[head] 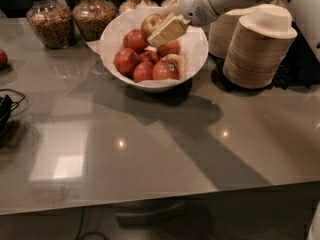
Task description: Pick apple from white bowl
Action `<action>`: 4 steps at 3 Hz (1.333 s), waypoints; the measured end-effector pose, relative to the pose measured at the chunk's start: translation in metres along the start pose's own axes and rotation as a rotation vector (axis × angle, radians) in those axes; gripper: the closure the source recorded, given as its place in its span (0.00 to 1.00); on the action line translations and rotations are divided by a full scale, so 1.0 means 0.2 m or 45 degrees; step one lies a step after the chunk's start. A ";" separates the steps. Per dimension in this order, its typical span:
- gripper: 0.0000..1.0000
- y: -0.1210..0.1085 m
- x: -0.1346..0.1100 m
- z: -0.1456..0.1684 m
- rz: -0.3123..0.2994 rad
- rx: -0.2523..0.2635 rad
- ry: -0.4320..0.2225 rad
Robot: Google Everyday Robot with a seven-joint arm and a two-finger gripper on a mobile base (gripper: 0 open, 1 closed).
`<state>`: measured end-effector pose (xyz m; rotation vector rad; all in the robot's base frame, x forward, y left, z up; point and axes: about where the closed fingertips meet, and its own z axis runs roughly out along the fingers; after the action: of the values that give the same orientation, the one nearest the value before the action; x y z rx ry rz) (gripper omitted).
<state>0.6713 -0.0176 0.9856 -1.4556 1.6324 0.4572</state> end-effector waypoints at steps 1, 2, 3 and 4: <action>1.00 0.08 0.06 -0.11 0.013 -0.059 -0.013; 1.00 0.18 0.08 -0.19 0.017 -0.076 0.003; 1.00 0.33 0.03 -0.28 -0.005 -0.034 0.055; 1.00 0.54 -0.07 -0.36 -0.043 0.002 0.094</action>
Offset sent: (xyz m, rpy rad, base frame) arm -0.0877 -0.0473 0.0047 -0.0330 0.0514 0.0292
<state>0.5439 -0.0356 1.0068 -1.5128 1.6627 0.3871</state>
